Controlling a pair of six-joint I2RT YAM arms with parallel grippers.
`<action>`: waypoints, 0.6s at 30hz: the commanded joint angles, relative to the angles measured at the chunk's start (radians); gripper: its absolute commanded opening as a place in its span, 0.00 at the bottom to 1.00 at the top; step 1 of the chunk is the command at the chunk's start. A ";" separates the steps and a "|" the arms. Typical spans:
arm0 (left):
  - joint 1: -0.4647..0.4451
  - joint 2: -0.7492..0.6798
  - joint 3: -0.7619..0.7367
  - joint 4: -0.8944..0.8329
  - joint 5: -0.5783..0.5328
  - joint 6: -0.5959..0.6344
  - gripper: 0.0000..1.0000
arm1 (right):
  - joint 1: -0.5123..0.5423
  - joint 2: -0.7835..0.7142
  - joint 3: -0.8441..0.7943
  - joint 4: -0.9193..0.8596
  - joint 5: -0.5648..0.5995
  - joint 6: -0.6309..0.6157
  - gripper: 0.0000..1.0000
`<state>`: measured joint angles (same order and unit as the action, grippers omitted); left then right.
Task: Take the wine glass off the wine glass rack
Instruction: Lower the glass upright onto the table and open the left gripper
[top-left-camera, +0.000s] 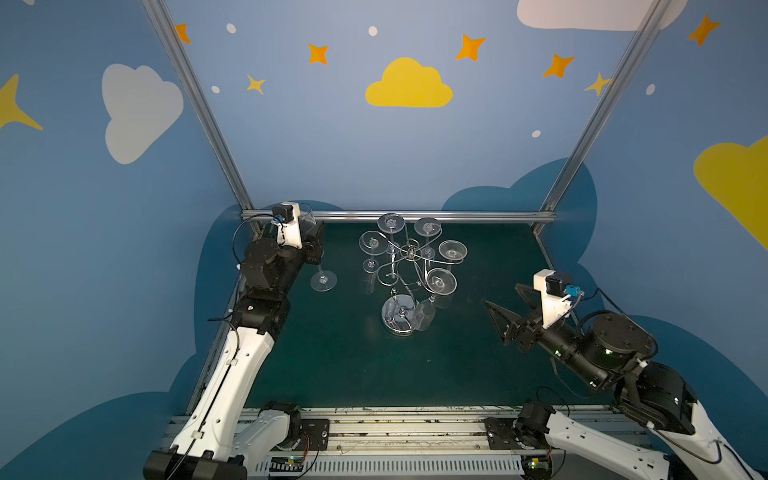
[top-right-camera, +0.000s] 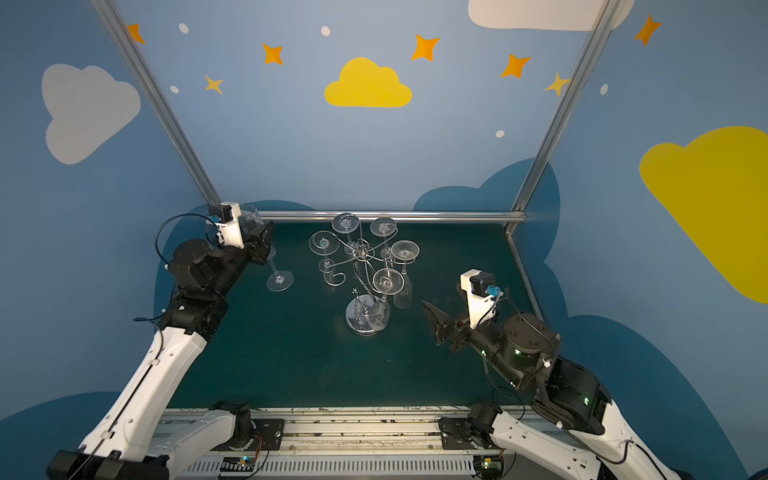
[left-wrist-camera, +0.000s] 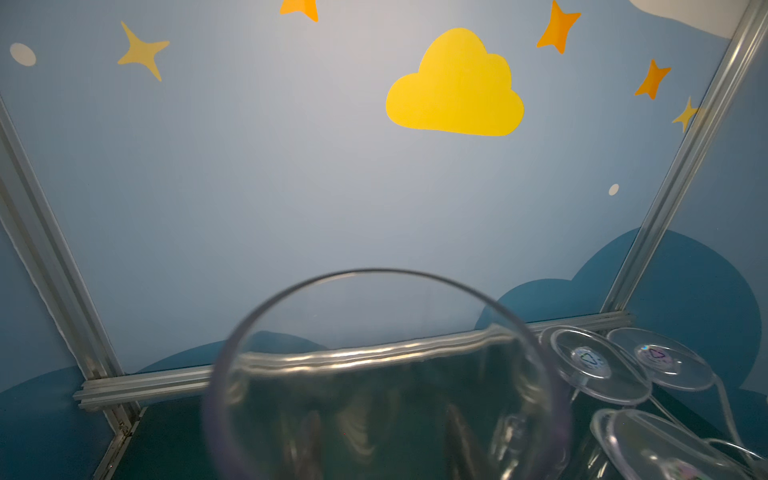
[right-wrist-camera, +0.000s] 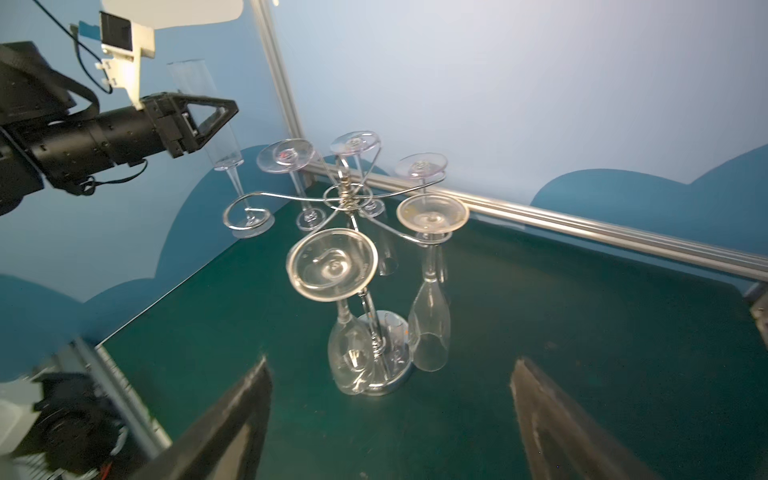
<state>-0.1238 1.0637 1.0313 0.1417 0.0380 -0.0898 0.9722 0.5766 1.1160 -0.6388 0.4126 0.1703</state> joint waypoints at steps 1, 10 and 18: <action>0.014 0.069 -0.001 0.218 0.020 0.020 0.41 | -0.001 -0.056 -0.054 0.080 0.149 -0.015 0.89; 0.020 0.396 0.029 0.487 0.046 0.038 0.41 | -0.002 -0.073 -0.120 0.140 0.250 -0.071 0.89; 0.011 0.701 0.113 0.703 0.117 0.065 0.40 | -0.022 -0.002 -0.146 0.209 0.307 -0.145 0.90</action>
<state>-0.1093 1.7187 1.0946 0.6891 0.1165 -0.0475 0.9627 0.5564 0.9871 -0.4931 0.6781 0.0700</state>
